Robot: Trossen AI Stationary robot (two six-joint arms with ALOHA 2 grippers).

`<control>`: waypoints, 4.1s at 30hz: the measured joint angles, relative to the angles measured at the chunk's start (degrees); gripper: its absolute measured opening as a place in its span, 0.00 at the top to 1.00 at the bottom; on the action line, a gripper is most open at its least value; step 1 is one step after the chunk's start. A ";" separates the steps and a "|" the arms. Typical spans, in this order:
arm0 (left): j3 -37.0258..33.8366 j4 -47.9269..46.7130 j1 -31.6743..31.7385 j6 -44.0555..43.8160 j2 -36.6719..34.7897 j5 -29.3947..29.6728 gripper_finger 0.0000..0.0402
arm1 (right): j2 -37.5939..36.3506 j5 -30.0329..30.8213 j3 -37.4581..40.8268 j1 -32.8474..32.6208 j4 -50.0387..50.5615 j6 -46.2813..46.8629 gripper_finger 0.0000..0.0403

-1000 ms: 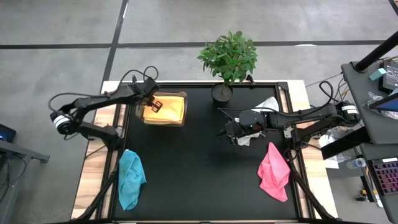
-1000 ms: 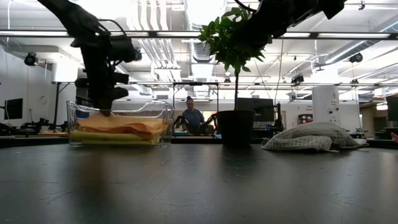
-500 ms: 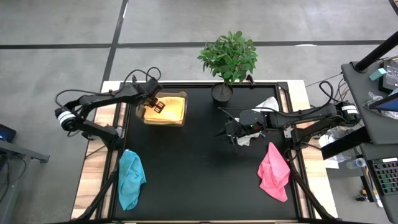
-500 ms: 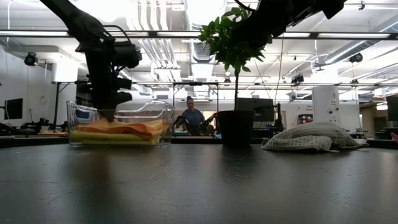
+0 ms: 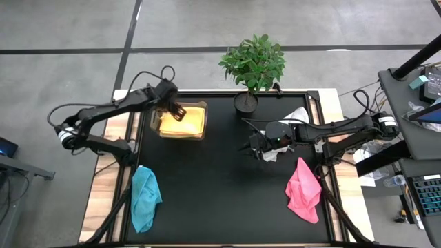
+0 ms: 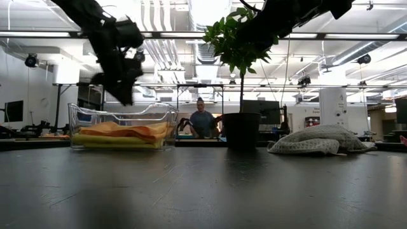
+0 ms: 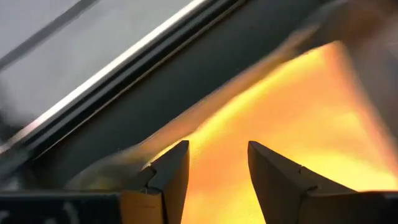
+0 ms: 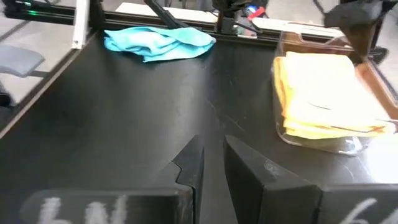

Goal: Fold microfiber towels
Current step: Put the orange towel into the transparent bin, then fold the gray towel

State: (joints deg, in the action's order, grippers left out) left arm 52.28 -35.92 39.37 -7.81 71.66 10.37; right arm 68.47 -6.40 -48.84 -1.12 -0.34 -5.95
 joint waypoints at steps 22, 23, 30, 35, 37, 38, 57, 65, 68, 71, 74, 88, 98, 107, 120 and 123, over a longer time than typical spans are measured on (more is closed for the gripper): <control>-2.94 29.31 -6.45 -0.81 19.73 -5.52 0.99 | 0.00 2.01 0.00 0.00 0.04 -0.09 0.87; -2.94 29.73 -6.49 -0.81 20.31 -5.51 0.99 | 0.00 2.01 0.00 -0.01 0.04 -0.11 0.87; -2.74 27.84 -6.53 0.35 18.01 -5.48 0.99 | 0.00 2.01 0.00 -0.01 0.04 -0.13 0.86; -1.97 14.73 -6.34 8.37 8.62 -3.40 0.99 | 0.00 2.01 0.00 0.01 0.06 -0.07 0.87; -2.18 10.34 -6.23 12.60 4.78 -0.70 0.99 | 0.00 2.01 0.00 -0.01 0.06 -0.07 0.87; -2.71 8.77 -5.98 14.80 3.03 -0.29 0.99 | 0.00 2.03 0.00 0.00 0.04 -0.07 0.87; -12.60 11.51 1.30 10.91 5.21 10.86 0.99 | 0.00 2.01 0.00 -0.01 0.00 0.37 0.87; -10.98 9.94 1.17 8.36 7.98 11.02 0.99 | 0.00 2.01 0.00 0.00 0.00 0.39 0.87; -9.29 8.12 1.17 9.58 6.80 11.19 0.99 | 0.00 2.01 0.00 -0.01 0.00 0.39 0.87; -9.13 8.80 1.17 10.51 5.54 12.99 0.99 | 0.00 2.01 0.02 -0.01 -0.02 0.41 0.87; -10.49 11.80 1.19 11.11 5.32 14.21 0.99 | 0.00 2.01 0.07 -0.01 -0.05 0.46 0.87; -10.13 12.41 -2.16 9.57 -0.13 14.79 0.99 | -0.01 3.17 1.29 -0.03 -0.40 4.87 0.87; -12.82 21.18 -16.76 4.63 -12.30 -3.11 0.99 | -0.02 13.59 4.22 -0.01 -1.46 11.84 0.87; -20.14 43.50 -32.84 7.15 -14.80 -3.47 0.99 | -0.02 16.85 5.23 0.04 22.54 38.39 0.84; -20.47 50.45 -33.87 6.59 -12.00 -3.32 0.99 | 1.75 19.78 4.96 0.78 32.68 43.79 0.61; -20.46 52.77 -33.87 6.56 -11.12 -3.30 0.99 | 6.27 19.94 4.96 0.78 32.59 41.88 0.60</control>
State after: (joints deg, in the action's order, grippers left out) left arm 31.81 16.85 5.50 -1.26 60.54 7.07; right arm 74.74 13.54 -43.88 -0.34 32.26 35.93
